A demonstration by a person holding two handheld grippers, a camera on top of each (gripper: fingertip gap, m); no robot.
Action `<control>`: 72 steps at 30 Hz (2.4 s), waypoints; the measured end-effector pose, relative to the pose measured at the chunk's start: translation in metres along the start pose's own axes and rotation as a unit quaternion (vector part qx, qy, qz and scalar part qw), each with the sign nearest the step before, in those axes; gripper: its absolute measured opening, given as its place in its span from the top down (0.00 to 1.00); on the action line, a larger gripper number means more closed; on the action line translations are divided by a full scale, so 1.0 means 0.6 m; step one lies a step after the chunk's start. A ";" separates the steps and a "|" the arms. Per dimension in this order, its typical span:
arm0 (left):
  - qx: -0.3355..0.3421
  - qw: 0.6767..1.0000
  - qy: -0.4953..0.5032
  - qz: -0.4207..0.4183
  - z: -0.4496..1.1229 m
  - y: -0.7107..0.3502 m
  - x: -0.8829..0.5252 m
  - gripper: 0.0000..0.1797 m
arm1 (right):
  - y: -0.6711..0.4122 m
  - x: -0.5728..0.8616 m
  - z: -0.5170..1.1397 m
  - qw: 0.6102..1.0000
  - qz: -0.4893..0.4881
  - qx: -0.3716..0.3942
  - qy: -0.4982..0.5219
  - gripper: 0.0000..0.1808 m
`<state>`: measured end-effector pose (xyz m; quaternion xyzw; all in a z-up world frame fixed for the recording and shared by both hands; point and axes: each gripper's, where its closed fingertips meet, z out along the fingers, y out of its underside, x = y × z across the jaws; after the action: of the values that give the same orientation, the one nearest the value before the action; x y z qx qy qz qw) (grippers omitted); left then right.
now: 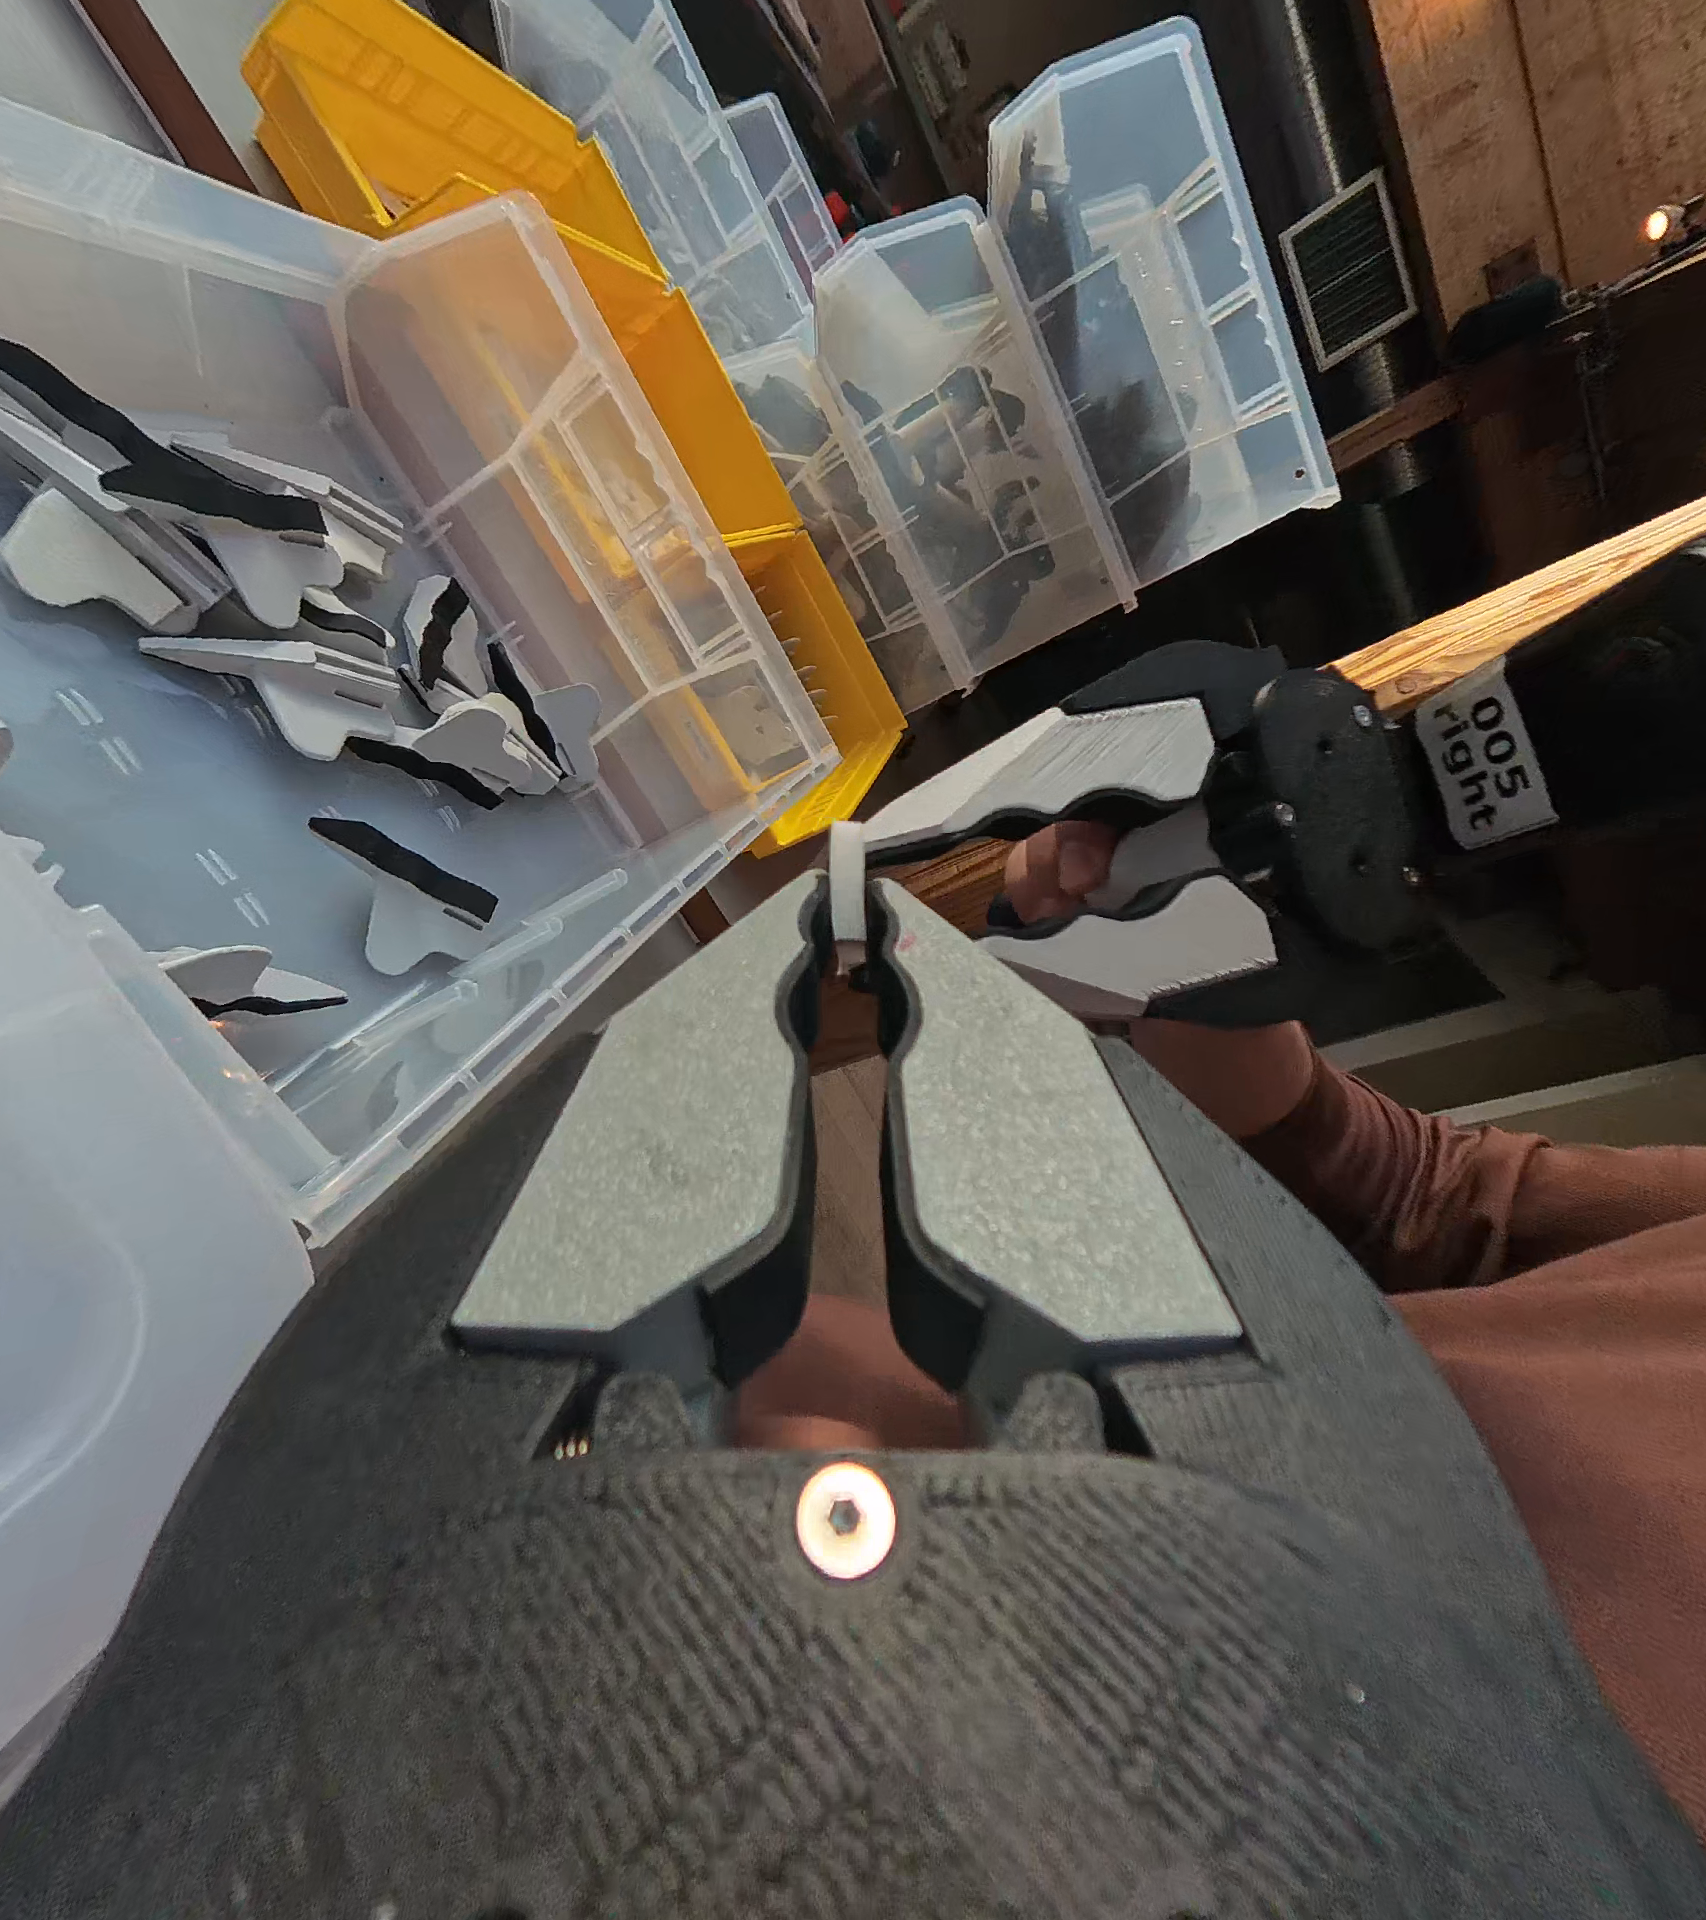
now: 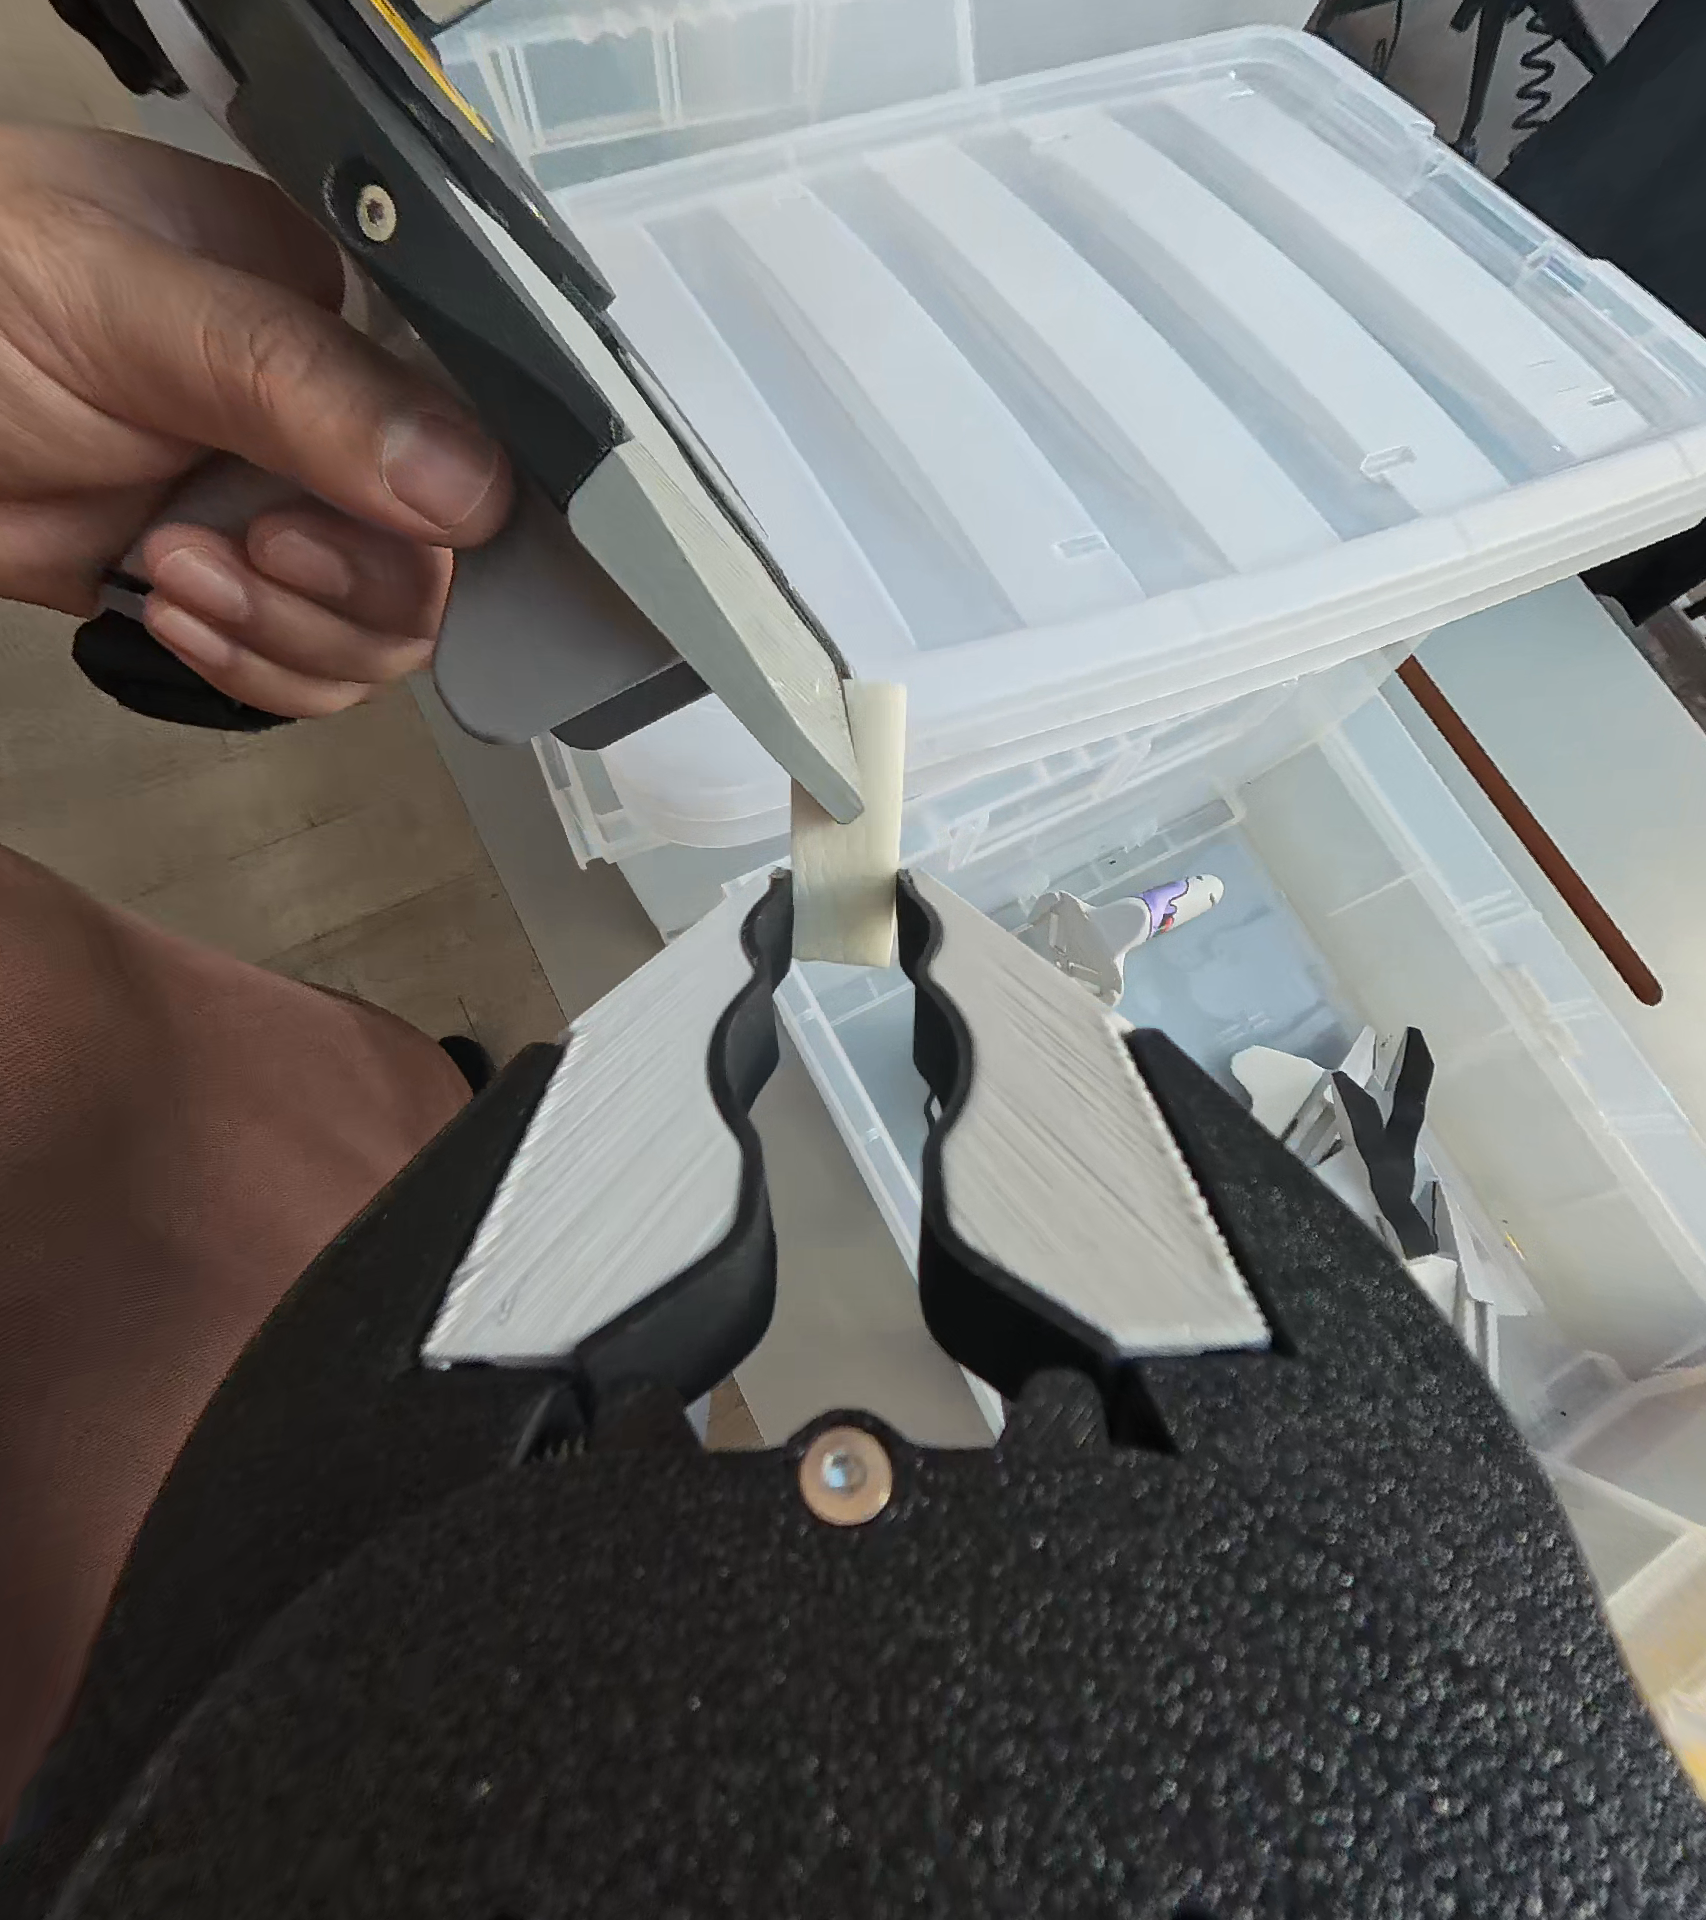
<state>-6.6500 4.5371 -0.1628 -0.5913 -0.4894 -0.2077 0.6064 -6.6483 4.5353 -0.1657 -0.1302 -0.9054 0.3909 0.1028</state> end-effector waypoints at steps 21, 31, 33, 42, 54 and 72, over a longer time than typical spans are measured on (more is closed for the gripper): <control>0.025 0.997 0.054 0.043 -0.058 -0.036 0.033 0.89 | -0.052 -0.033 -0.013 0.874 0.300 0.172 -0.341 1.00; 0.121 0.982 0.109 -0.094 -0.063 -0.065 0.013 0.40 | -0.059 -0.038 0.015 0.818 0.403 0.230 -0.339 1.00; 0.142 0.975 0.133 -0.105 -0.066 -0.073 0.016 0.36 | -0.063 -0.045 0.019 0.807 0.421 0.235 -0.342 1.00; 0.155 0.968 0.181 -0.084 -0.059 -0.077 0.045 0.39 | -0.056 -0.070 0.044 0.755 0.494 0.233 -0.363 1.00; 0.138 0.971 0.179 -0.080 -0.049 -0.070 0.052 0.38 | -0.034 -0.079 0.066 0.736 0.526 0.212 -0.370 1.00; -0.056 0.987 0.147 0.014 -0.028 0.011 0.045 0.40 | 0.003 -0.061 0.042 0.867 0.309 -0.031 -0.391 1.00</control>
<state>-6.6270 4.5317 -0.1402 -0.5943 -0.3744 -0.3109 0.6403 -6.6204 4.5078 -0.1870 -0.2428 -0.7966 0.3934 -0.3894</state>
